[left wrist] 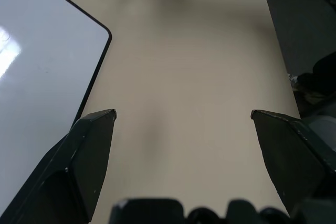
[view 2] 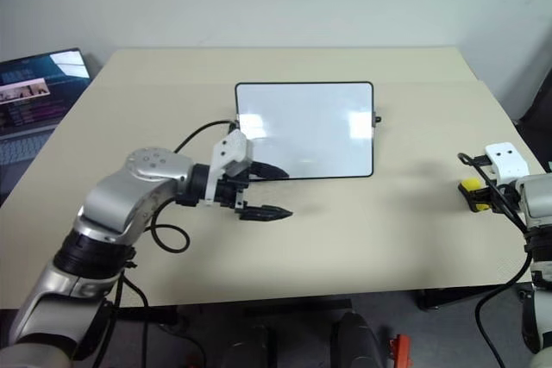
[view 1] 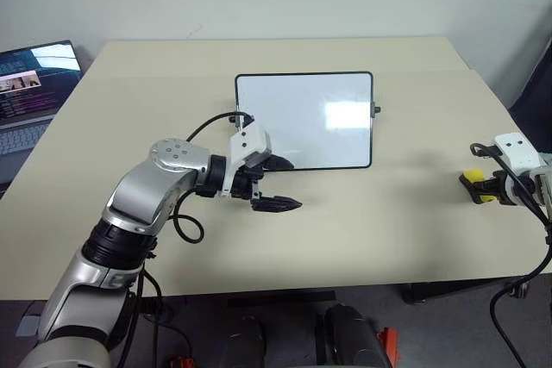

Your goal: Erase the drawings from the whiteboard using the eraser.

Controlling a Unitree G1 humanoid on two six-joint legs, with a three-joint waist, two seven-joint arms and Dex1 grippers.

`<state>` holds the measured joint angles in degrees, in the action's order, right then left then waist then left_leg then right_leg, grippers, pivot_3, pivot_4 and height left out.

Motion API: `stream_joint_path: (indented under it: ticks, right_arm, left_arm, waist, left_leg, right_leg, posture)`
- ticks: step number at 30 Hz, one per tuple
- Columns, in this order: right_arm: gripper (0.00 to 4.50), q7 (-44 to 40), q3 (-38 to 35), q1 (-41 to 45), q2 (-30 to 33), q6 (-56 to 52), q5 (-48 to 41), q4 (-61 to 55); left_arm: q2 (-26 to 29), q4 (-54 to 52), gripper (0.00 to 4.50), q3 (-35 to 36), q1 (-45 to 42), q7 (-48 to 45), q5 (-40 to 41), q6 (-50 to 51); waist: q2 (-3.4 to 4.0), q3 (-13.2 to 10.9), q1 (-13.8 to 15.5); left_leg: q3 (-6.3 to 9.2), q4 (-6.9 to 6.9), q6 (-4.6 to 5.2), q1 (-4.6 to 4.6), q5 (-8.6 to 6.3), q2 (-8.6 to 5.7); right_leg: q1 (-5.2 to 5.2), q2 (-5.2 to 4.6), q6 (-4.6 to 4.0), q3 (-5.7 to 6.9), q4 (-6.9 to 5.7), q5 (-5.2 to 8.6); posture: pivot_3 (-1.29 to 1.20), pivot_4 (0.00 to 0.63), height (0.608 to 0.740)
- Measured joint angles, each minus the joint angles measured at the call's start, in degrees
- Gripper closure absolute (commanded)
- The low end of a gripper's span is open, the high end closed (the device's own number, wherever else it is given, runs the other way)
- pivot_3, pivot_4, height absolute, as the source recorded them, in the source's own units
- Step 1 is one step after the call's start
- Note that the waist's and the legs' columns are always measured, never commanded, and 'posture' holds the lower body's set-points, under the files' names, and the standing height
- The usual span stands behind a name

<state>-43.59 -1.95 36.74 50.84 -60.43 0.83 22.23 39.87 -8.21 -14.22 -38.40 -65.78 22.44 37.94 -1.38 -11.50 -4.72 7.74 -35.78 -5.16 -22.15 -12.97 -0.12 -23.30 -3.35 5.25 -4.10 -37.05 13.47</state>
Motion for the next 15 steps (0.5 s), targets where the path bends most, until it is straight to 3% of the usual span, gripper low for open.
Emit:
stream_joint_path:
  ticks: [9,15]
  right_arm:
    - [0.11,2.71,0.79,0.29,0.55,2.27,0.07,1.85]
    - [0.04,3.54,-2.4,0.57,2.64,-0.7,-1.94,-6.72]
  left_arm:
    - [0.2,0.13,0.0,0.05,0.55,0.12,-0.32,-1.15]
    - [0.85,4.73,0.0,3.72,0.63,2.81,-1.6,-3.36]
  waist:
    - [0.0,0.0,-0.02]
    - [0.11,-0.06,-0.18]
  left_leg:
    - [-0.01,0.0,0.0,0.0,0.0,0.0]
    - [0.0,0.02,0.0,0.01,0.0,0.01]
  right_leg:
    - [0.0,0.0,0.0,0.0,0.0,0.0]
    - [-0.02,0.0,0.01,0.0,-0.02,0.0]
  posture:
    - [0.0,0.15,0.74]
    - [0.0,0.15,0.74]
